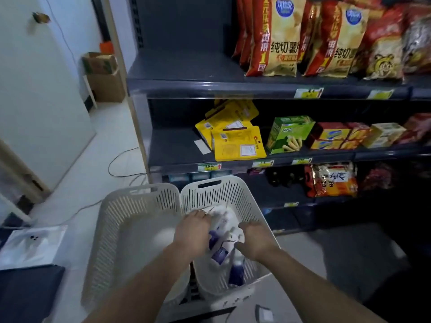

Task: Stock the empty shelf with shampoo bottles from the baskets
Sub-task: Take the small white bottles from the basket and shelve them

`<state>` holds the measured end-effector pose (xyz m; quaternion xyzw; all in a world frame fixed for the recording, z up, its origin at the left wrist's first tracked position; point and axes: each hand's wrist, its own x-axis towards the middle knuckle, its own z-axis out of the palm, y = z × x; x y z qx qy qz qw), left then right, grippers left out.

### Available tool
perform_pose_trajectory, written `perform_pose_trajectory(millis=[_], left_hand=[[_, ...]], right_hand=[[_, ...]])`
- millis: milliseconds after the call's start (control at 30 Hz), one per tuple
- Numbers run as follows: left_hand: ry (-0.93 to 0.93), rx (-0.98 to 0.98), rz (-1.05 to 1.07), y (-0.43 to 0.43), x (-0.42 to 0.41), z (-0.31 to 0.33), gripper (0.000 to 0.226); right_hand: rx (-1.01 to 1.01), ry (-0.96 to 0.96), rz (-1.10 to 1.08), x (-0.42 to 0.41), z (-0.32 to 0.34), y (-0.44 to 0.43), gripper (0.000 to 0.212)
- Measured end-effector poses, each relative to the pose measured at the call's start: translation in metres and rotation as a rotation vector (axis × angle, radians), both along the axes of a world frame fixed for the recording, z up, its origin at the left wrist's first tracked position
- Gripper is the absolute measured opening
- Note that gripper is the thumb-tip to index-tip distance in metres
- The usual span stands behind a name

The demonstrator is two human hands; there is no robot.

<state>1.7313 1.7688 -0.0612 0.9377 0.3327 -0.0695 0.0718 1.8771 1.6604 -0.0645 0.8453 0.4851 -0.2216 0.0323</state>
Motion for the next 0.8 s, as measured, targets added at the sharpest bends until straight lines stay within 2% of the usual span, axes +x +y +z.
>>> perform_pose_trajectory(millis=[67,300,400,500,600,700,800], left_hand=[[0.028,-0.036,-0.03,0.007,0.02,-0.018,0.049],[0.138,-0.173,-0.081,0.017,0.068,-0.09,0.026],[0.201,-0.213,-0.088,0.015,0.081,-0.124,0.032],[0.234,-0.288,-0.078,0.014,0.094,-0.163,0.031],[0.237,-0.428,-0.022,0.011,0.106,-0.201,0.032],[0.154,-0.582,0.128,0.009,0.114,-0.24,0.028],[0.108,-0.623,0.241,0.006,0.118,-0.266,0.034]], right_hand=[[-0.036,0.03,-0.053,0.013,-0.017,0.003,0.056],[-0.155,0.155,-0.192,0.044,-0.08,0.006,0.053],[-0.201,0.271,-0.246,0.048,-0.11,0.006,0.057],[-0.247,0.322,-0.317,0.057,-0.143,0.011,0.049],[-0.254,0.41,-0.445,0.062,-0.179,0.019,0.041],[-0.249,0.493,-0.61,0.063,-0.215,0.027,0.038],[-0.229,0.536,-0.769,0.064,-0.239,0.031,0.029]])
